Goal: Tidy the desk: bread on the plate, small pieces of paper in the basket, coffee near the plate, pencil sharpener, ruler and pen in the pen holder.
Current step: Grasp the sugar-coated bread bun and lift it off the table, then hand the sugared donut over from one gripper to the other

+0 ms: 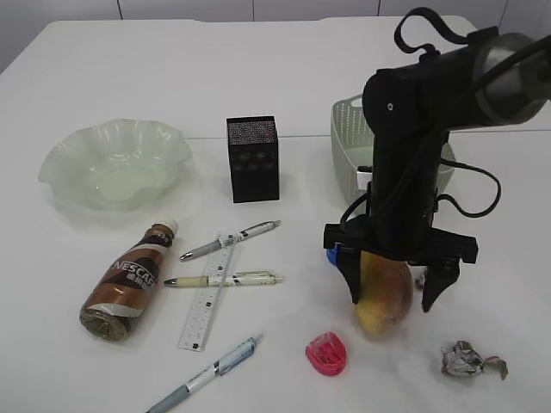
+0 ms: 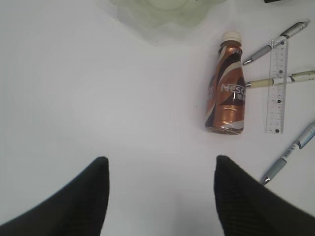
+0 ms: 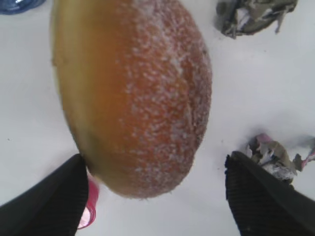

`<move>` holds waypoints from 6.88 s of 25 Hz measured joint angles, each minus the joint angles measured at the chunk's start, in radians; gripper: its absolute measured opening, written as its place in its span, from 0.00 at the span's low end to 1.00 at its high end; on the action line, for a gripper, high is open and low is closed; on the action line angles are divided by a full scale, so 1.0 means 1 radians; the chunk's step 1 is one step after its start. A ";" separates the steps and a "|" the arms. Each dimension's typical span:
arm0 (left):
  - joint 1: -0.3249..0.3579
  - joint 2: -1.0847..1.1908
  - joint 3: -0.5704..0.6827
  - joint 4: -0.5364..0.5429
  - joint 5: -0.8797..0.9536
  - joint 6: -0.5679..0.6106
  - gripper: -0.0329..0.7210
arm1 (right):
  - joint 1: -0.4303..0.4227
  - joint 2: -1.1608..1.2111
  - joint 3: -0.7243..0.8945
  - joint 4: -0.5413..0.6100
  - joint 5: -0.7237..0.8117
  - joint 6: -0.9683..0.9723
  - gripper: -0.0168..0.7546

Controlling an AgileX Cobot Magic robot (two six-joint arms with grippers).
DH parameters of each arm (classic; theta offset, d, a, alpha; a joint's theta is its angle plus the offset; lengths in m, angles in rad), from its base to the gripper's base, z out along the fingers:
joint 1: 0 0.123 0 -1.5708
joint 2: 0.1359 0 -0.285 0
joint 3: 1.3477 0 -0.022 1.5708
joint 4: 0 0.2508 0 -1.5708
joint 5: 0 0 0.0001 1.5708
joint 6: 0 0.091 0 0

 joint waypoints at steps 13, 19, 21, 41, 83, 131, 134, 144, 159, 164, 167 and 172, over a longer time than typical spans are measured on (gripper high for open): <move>0.000 0.000 0.000 0.000 0.004 0.000 0.70 | 0.000 0.002 0.000 -0.045 -0.076 0.000 0.79; 0.000 0.000 0.000 0.000 0.006 0.002 0.70 | 0.000 0.041 0.000 -0.023 -0.079 0.000 0.79; 0.000 0.000 0.000 0.000 0.006 0.002 0.70 | 0.000 0.054 0.000 -0.013 -0.079 0.000 0.79; 0.000 0.000 0.000 0.000 0.016 0.002 0.70 | 0.000 0.061 0.000 -0.031 -0.115 -0.065 0.58; 0.000 0.019 0.000 -0.004 0.011 0.002 0.70 | 0.160 -0.185 -0.001 -0.161 -0.044 -0.147 0.33; -0.030 0.357 0.000 -1.352 0.028 0.830 0.80 | 0.267 -0.847 0.528 1.051 -0.731 -1.364 0.32; -0.081 0.357 0.000 -1.374 0.028 0.838 0.80 | 0.267 -0.847 0.528 1.146 -0.731 -1.425 0.32; -0.128 0.428 0.000 -1.445 0.035 0.867 0.83 | 0.267 -0.778 0.528 1.266 -0.742 -1.474 0.32; -0.240 0.529 -0.005 -1.488 0.025 0.893 0.83 | 0.267 -0.749 0.528 1.452 -0.761 -1.637 0.32; -0.257 0.538 -0.005 -1.490 0.019 0.910 0.77 | 0.267 -0.749 0.528 1.452 -0.761 -1.639 0.32; -0.257 0.538 -0.005 -1.490 0.019 0.910 0.59 | 0.267 -0.749 0.528 1.452 -0.761 -1.642 0.32; -0.257 0.538 -0.005 -1.486 0.013 0.910 0.36 | 0.267 -0.749 0.528 1.452 -0.764 -1.647 0.32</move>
